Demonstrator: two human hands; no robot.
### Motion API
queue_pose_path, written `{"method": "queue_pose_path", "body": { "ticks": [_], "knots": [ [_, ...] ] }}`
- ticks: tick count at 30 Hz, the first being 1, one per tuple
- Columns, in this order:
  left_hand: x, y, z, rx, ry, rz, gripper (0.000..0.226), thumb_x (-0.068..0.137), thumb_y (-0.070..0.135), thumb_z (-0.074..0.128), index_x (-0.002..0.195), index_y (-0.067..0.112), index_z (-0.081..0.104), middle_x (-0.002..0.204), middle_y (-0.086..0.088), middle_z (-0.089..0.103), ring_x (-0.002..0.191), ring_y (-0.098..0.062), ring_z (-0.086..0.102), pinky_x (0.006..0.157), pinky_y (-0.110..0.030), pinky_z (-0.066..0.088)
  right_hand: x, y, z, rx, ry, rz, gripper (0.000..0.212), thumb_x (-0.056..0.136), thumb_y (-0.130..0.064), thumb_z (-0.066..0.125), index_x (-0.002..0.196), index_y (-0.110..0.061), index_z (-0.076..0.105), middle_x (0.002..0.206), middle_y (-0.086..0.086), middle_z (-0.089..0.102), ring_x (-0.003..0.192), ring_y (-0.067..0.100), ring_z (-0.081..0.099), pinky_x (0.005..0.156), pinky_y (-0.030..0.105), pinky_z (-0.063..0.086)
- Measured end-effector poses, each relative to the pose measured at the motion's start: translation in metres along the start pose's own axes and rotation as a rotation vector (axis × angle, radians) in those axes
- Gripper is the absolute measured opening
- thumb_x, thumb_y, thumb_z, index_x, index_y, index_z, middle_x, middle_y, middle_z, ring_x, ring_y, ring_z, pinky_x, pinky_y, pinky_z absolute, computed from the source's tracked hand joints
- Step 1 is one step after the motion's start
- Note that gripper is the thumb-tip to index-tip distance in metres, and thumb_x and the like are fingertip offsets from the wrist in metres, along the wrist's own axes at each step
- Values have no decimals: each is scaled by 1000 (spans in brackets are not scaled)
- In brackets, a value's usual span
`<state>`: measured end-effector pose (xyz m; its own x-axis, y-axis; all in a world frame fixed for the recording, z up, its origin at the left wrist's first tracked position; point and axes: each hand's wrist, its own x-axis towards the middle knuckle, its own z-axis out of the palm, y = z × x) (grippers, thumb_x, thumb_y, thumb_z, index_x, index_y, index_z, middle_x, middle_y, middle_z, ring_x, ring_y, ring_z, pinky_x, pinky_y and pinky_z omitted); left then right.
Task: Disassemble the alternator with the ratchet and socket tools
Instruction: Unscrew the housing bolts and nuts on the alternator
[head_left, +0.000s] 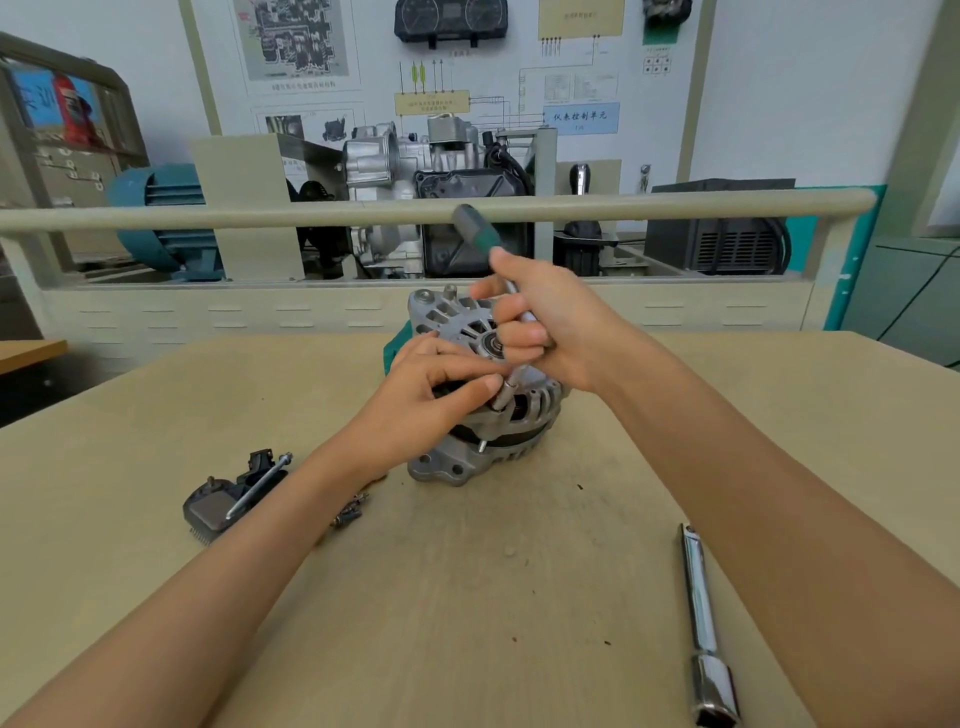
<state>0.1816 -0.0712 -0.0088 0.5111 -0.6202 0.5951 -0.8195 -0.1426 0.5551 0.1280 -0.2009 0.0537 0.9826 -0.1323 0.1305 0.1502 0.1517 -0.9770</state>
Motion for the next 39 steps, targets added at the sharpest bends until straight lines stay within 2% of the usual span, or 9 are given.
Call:
{"method": "queue_pose_path", "body": {
  "ticks": [4,7,11,14,18,21,28,34,39],
  "knots": [
    [-1,3,-1,-47,-30,61,17,86,14,63,92,28,71,93,2,67,91,7,47,95,-20,31,6,-7,16,-197,-166,69,34,100,-32,40,86,-6,55,38,-10,33,25,2,23,27,15,18],
    [1,3,-3,-185,-93,42,17,81,13,66,93,23,70,97,21,64,103,3,55,95,-17,41,5,-4,21,-307,-337,122,31,99,-34,42,92,-9,60,39,-11,33,25,1,24,29,12,18],
    [3,-2,-3,-191,-67,116,19,75,23,67,93,21,72,92,18,68,97,-2,60,95,-20,45,0,0,20,-197,-344,100,28,99,-32,41,88,-10,55,36,-11,36,23,2,30,28,12,21],
    [5,-4,3,-72,-21,186,12,78,23,69,88,19,75,79,-7,70,80,-28,61,86,-35,49,-3,0,11,48,-131,4,28,100,-28,40,84,-9,53,37,-11,34,24,1,27,27,14,19],
    [3,-1,5,-32,58,196,29,72,27,68,99,37,64,81,30,64,84,7,54,81,-10,35,-8,25,24,270,599,-270,28,103,-22,29,81,-15,45,56,-2,44,33,5,38,34,18,29],
    [1,-2,6,-22,60,160,31,70,36,71,100,33,67,74,40,59,89,19,48,88,-18,31,-8,31,27,412,715,-241,28,103,-25,22,86,-12,40,64,3,46,37,9,42,35,17,32],
    [1,-4,5,50,66,61,27,78,27,72,85,50,60,86,24,59,100,-13,44,97,-36,34,-4,12,14,130,309,-111,27,102,-21,32,83,-11,49,45,-6,41,27,5,31,32,14,25],
    [1,-4,1,-40,17,62,35,81,24,70,83,59,64,94,41,53,108,-3,42,101,-30,31,0,-6,5,-59,-408,174,27,98,-29,43,102,-9,62,37,-11,35,25,2,27,30,14,29],
    [3,-5,2,-92,7,139,19,77,14,72,85,32,74,91,38,60,97,14,49,98,-26,34,1,-7,5,-63,-460,217,27,96,-29,44,103,-9,62,36,-11,34,24,2,28,30,13,28]
  ]
}}
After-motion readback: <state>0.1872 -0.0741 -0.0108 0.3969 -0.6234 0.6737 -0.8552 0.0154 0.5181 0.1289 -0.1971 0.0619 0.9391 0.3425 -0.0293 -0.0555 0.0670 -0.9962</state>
